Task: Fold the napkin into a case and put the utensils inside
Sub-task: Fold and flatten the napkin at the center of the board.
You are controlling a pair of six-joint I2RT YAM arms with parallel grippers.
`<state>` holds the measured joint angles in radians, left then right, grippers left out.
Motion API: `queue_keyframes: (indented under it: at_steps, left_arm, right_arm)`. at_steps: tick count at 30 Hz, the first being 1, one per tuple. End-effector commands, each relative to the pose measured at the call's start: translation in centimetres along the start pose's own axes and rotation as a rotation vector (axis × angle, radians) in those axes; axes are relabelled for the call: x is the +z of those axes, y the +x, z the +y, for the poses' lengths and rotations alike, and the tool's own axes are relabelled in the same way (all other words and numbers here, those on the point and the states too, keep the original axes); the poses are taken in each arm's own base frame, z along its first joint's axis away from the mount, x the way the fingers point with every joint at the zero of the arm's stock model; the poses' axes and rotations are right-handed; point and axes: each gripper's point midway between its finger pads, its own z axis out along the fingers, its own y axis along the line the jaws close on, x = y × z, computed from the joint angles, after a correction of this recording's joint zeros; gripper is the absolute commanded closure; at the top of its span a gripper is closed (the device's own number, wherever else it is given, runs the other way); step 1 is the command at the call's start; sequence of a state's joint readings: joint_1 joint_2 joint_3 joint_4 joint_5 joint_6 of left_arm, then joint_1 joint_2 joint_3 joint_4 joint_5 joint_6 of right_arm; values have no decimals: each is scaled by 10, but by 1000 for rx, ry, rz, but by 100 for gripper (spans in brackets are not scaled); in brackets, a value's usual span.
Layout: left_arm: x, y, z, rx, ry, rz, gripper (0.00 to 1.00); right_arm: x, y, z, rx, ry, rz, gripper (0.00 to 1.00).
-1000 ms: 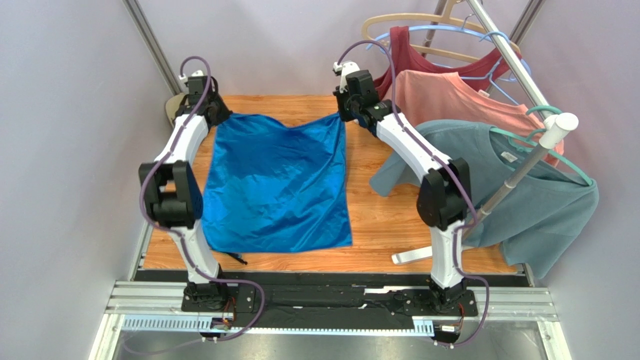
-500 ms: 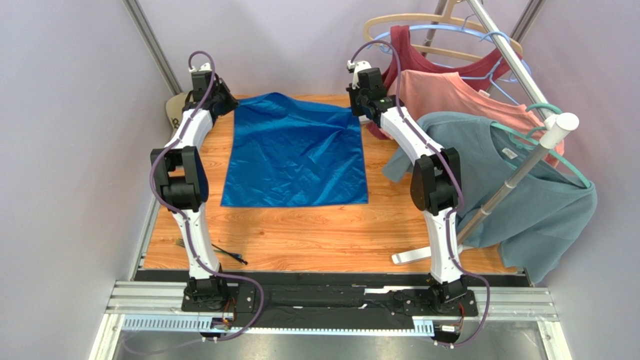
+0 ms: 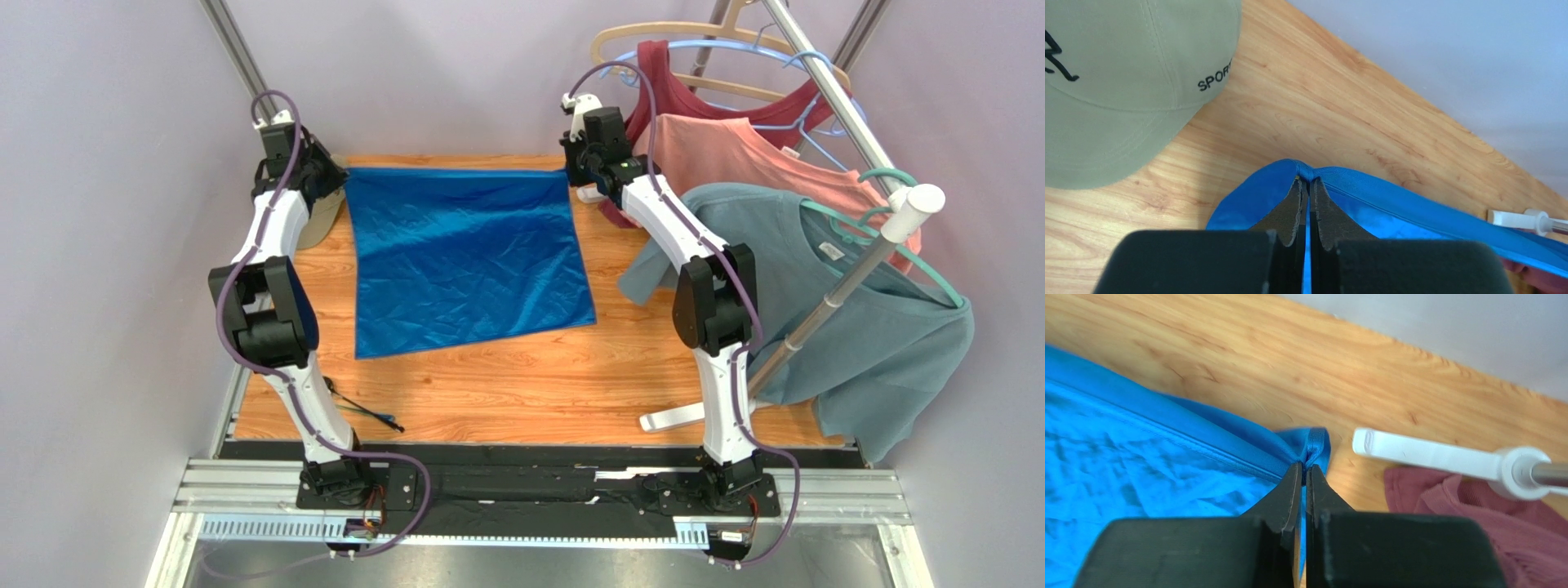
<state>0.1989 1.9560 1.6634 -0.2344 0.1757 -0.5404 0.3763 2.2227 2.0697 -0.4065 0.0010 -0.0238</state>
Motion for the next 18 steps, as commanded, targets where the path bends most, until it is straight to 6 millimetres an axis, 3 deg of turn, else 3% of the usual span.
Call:
queue_keyframes:
  at_steps: [1, 6, 9, 14, 15, 17, 18]
  left_arm:
    - [-12, -20, -25, -5, 91, -45, 100]
    - [-15, -16, -27, -14, 104, -26, 100]
    - [-22, -18, -31, -15, 117, -33, 100]
    - [-47, -14, -27, -75, 47, -3, 100]
    - [-52, 0, -21, -95, 17, 45, 100]
    - [-69, 4, -20, -125, -8, 61, 100]
    - [-75, 24, -10, -147, -49, 119, 100]
  right_arm:
    - [-4, -38, 6, 19, -57, -97, 100]
    - [-4, -43, 18, 76, -157, -117, 100]
    - [-4, -41, 13, 98, -137, -106, 100]
    - [-21, -27, 7, 124, -88, -33, 100]
    - [-26, -24, 6, 129, -84, -21, 100]
    - [-34, -4, 7, 159, -75, 36, 100]
    - [-47, -6, 10, 170, -77, 39, 100]
